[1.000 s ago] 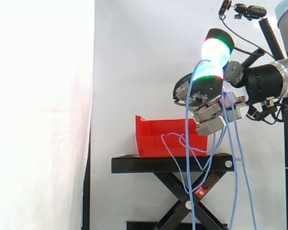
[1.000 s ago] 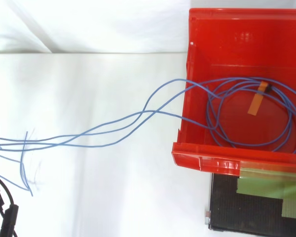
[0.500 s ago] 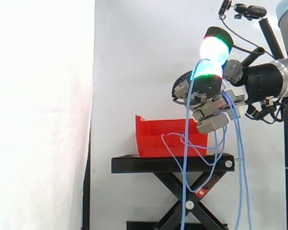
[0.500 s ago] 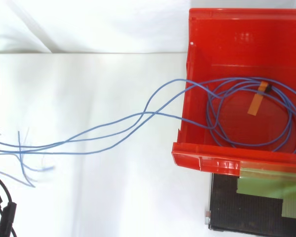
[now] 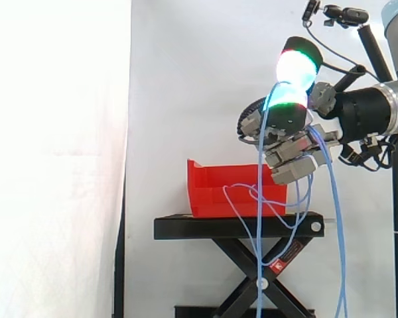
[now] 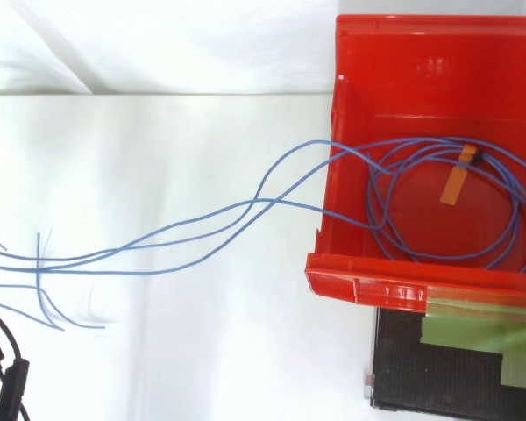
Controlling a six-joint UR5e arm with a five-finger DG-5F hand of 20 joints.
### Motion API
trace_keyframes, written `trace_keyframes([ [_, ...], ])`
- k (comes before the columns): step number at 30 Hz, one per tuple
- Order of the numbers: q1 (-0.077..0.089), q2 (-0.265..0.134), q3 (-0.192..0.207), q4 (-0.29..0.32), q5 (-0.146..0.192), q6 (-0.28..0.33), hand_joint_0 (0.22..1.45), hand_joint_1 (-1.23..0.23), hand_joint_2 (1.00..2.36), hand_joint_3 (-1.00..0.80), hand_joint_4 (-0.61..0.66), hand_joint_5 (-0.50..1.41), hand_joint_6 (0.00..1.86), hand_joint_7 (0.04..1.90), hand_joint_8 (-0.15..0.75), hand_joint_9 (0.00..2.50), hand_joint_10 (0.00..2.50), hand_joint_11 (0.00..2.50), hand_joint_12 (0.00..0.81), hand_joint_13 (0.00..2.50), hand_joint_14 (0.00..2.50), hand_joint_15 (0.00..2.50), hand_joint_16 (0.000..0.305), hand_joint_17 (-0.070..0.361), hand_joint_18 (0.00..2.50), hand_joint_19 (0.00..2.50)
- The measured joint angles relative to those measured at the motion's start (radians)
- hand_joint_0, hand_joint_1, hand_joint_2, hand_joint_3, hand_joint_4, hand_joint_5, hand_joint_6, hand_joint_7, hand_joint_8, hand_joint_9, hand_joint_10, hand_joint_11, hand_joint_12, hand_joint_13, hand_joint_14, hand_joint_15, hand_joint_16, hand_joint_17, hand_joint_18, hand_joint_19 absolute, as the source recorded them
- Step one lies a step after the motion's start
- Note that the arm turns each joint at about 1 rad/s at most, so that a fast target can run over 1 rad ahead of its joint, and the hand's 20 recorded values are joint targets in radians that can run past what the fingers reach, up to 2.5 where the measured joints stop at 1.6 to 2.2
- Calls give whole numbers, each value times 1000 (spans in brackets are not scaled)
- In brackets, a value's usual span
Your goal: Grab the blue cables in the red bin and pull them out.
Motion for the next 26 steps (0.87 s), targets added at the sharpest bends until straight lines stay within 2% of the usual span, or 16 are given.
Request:
trace_keyframes([
  [22,0,0,0,0,0,0,952,-846,1009,-779,255,516,1438,366,277,807,885,1238,328,788,1715,1009,38,86,852,1264],
  [26,0,0,0,0,0,0,951,-850,1010,-761,267,525,1433,362,299,805,889,1216,340,785,1759,961,40,90,861,1262],
])
